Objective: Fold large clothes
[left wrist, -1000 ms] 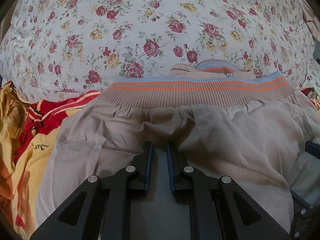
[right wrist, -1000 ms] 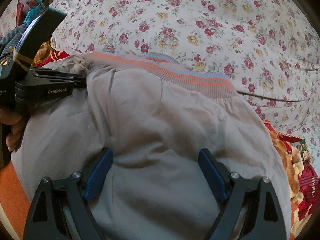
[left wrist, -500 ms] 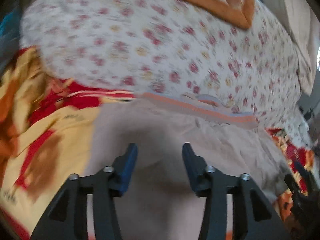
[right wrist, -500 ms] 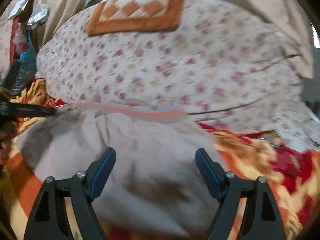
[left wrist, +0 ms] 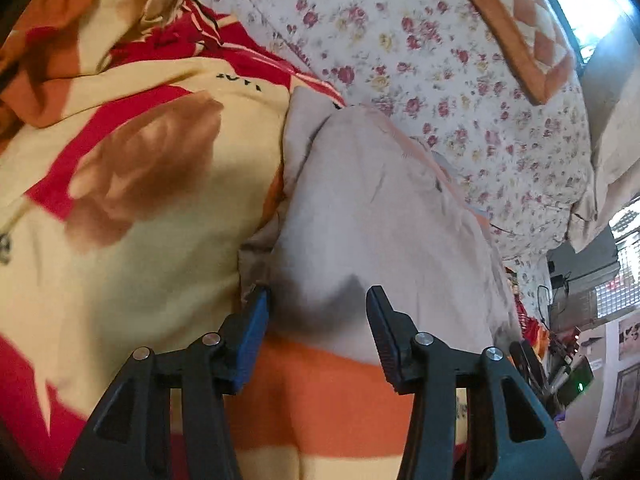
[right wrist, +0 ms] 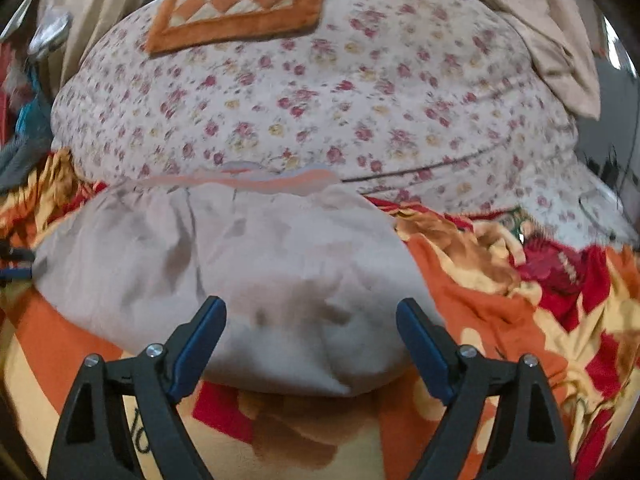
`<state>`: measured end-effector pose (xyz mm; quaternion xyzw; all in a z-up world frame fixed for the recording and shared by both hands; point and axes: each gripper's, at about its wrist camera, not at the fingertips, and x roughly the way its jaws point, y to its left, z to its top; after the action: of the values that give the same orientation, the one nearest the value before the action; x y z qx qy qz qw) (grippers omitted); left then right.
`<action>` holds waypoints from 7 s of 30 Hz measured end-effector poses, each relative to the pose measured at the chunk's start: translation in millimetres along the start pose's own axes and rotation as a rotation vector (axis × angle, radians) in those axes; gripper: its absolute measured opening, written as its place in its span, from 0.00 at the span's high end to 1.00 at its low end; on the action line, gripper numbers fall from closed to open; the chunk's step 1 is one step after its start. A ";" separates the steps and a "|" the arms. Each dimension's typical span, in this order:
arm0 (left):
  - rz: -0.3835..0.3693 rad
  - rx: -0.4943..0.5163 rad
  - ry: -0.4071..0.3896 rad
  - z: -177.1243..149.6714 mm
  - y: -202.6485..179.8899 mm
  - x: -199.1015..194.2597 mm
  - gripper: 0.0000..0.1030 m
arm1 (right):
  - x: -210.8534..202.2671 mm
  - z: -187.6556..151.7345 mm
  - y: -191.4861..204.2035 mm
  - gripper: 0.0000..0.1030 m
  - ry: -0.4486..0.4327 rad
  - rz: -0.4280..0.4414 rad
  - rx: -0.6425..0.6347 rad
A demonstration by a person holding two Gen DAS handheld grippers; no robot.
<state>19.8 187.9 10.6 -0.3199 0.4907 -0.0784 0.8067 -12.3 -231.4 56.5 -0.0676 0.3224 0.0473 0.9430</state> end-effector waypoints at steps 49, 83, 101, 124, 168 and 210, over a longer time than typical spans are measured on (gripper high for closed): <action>-0.171 -0.106 0.071 58.3 12.0 65.2 0.59 | 1.3 5.3 25.9 0.13 -0.014 0.013 -0.086; -0.128 0.370 -0.062 -75.5 -332.1 156.8 0.95 | -24.1 -45.9 -197.6 0.24 0.158 -0.134 0.357; -0.229 0.434 -0.013 -116.1 -336.3 107.7 0.57 | -36.9 -35.5 -203.8 0.24 0.071 -0.165 0.436; 0.056 0.386 -0.078 -80.8 -199.0 90.5 0.83 | 21.0 15.3 -63.8 0.96 0.104 0.241 0.117; -0.049 0.401 -0.182 -20.4 -246.2 75.0 0.97 | 23.6 92.6 -59.3 0.92 0.002 0.160 0.076; 0.076 0.262 -0.120 43.2 -257.1 224.4 0.99 | 240.9 78.2 -117.6 0.89 0.243 0.246 0.286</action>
<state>218.0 -93.3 10.2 -0.1973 0.4389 -0.0916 0.8718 240.1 -324.1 -18.9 0.1014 0.4430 0.1074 0.8843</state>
